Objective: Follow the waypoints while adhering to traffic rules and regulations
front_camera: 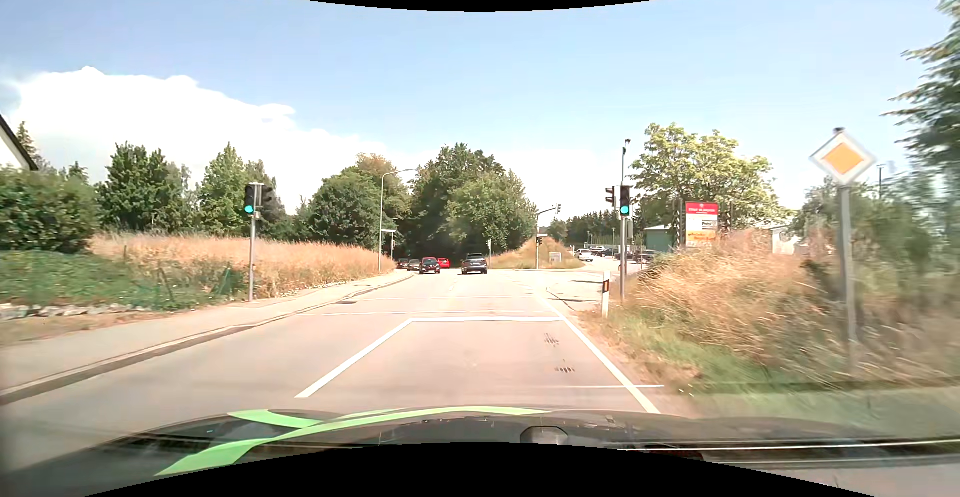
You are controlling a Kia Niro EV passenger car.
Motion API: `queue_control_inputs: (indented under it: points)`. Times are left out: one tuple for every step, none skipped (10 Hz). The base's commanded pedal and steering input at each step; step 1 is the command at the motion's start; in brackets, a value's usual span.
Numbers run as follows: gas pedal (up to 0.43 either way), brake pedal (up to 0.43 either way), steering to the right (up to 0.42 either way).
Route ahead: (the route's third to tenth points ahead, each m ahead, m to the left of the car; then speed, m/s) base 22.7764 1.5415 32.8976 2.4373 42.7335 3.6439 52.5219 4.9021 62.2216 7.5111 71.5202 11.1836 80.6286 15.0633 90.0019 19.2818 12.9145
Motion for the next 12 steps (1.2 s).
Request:
queue_control_inputs:
  points:
    - [0.157, 0.0, -0.016]
    - [0.157, 0.0, -0.017]
    - [0.157, 0.0, -0.017]
    - [0.118, 0.0, -0.017]
    - [0.087, 0.0, -0.017]
    - [0.087, 0.0, -0.017]
    - [0.11, 0.0, -0.017]
    - [0.118, 0.0, -0.017]
    - [0.118, 0.0, -0.016]
    - [0.13, 0.0, -0.016]
    - [0.13, 0.0, -0.016]
    - [0.118, 0.0, -0.016]
